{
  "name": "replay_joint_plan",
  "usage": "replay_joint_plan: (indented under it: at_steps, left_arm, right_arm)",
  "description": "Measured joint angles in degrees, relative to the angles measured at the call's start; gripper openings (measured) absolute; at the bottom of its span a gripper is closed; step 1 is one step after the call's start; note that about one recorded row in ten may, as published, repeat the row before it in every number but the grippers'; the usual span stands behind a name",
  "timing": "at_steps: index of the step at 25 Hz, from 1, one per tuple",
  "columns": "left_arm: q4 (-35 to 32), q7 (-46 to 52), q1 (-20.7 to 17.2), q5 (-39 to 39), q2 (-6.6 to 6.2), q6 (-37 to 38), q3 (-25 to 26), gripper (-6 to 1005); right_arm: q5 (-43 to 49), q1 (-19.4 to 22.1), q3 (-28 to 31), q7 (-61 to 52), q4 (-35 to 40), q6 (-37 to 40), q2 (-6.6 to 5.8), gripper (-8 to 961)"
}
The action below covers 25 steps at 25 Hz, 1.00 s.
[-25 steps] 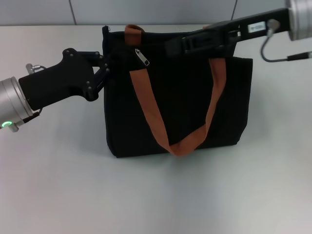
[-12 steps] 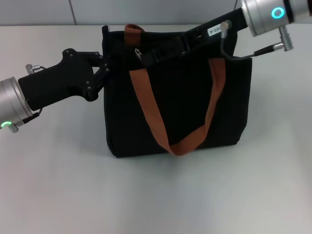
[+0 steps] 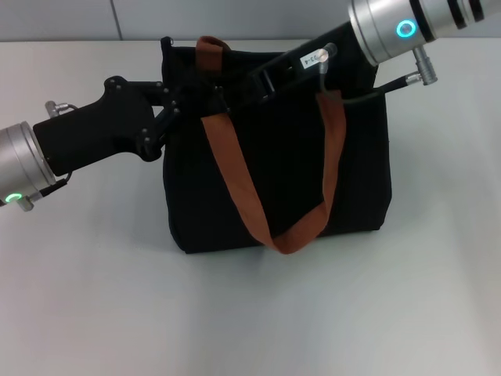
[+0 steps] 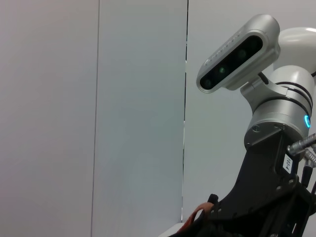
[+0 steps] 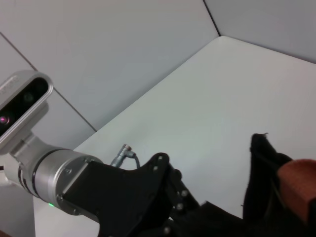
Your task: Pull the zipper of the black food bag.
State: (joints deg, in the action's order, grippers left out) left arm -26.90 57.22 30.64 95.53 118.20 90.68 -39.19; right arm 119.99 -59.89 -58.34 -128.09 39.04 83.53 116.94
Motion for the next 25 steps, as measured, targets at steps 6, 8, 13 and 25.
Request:
replay_joint_plan:
  at_steps: [6,8,13,25]
  left_arm:
    - [-0.2,0.0,0.1,-0.4,0.08,0.0,0.1,20]
    - [-0.2,0.0,-0.2,-0.8,0.07,0.0,0.2,20]
    - [-0.2,0.0,-0.6,-1.4,-0.04,0.2,0.2,20]
    - [0.0,0.0,-0.7,-1.5,0.03,0.9,-0.1,19]
  right_arm:
    - [0.0,0.4,-0.3,-0.1,0.7,-0.1,0.38,262]
    - [0.0,0.8,-0.2,-0.1,0.9,-0.1,0.35,254]
    - [0.0,1.3,-0.1,0.2,1.0,-0.1,0.14,235]
    - [0.9,2.0,-0.6,1.2,2.4,-1.2,0.63,8]
